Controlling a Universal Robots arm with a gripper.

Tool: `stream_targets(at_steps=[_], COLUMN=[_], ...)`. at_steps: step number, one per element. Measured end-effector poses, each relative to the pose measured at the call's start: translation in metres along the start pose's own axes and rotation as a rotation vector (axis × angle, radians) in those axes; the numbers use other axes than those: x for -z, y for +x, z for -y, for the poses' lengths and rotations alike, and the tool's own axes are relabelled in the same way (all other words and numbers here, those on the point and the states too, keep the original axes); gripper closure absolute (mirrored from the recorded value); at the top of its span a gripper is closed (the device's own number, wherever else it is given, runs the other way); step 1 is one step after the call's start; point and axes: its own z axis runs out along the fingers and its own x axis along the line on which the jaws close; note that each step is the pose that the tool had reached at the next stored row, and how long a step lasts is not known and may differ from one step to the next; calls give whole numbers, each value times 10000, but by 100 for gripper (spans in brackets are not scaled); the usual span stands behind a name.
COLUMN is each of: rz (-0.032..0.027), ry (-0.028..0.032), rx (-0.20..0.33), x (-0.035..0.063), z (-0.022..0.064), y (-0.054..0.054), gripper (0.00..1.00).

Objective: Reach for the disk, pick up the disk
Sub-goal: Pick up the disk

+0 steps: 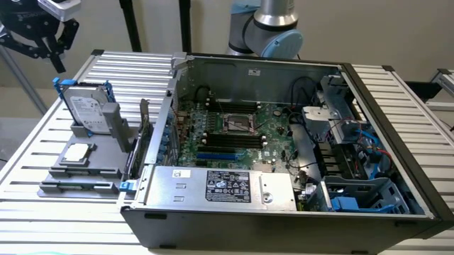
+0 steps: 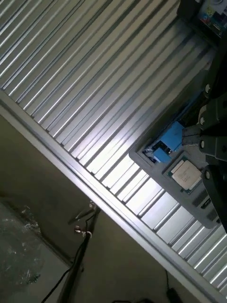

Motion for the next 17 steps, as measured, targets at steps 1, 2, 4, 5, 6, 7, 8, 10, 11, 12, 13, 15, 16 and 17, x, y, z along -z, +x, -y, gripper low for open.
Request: stream_targets(at_steps=[1,2,4,5,6,7,8,10,11,12,13,15,16,17], rz=[-5,-11,-21,-27,-33,-38,-43,-54,-59,-64,-70,-82,-87,-92], ry=[-2,-3,-6,-8,-9,-11,-12,-15,-17,-18,-20,-23,-25,-26], rx=[181,359,720,915,1097,1275,1451,1815,2006,2179,2361,2724,2904,3094], x=[0,0,0,0,0,0,0,-1,-1,-2,-2,-2,-2,-3], z=[0,0,0,0,0,0,0,0,0,0,0,0,0,0], y=[0,0,0,0,0,0,0,0,0,0,0,0,0,0], gripper=[89,89,89,89,89,89,89,89,89,89,89,89,89,89])
